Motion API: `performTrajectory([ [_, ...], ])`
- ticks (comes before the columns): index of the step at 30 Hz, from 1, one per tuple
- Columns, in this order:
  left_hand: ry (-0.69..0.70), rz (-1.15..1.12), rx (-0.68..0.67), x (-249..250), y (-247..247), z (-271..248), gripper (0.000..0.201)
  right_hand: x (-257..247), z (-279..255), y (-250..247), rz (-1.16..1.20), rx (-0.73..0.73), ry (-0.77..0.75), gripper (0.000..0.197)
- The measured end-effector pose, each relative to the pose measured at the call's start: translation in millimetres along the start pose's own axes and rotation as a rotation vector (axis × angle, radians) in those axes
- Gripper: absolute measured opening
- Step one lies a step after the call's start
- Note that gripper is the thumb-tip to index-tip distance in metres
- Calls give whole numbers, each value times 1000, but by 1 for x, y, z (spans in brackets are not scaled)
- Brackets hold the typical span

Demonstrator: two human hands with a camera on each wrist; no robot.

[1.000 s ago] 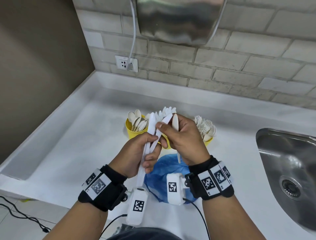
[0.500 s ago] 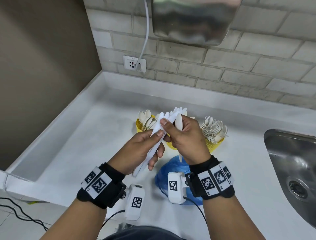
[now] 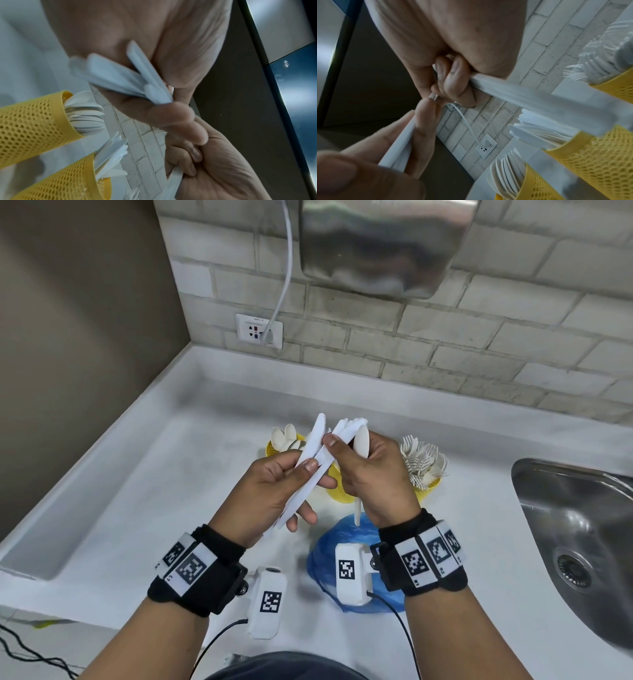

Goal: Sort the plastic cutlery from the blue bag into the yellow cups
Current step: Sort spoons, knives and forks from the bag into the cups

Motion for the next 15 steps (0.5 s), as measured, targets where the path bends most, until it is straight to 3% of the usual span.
performTrajectory([
  [8,5,20,17,0,-2,0,26,2,3,3,-28,-91,24,25],
  [15,-1,25,-9,1,1,-2,30,0,-1,5,2,-85,27,33],
])
Point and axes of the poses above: each hand's wrist, its own z-axis towards the middle knuckle, its own y-axis out of the palm, x = y × z, the point moved 4 cm from there along z, towards the middle knuckle, and after that the axes turned 5 degrees about -x, right-handed, at the moved point
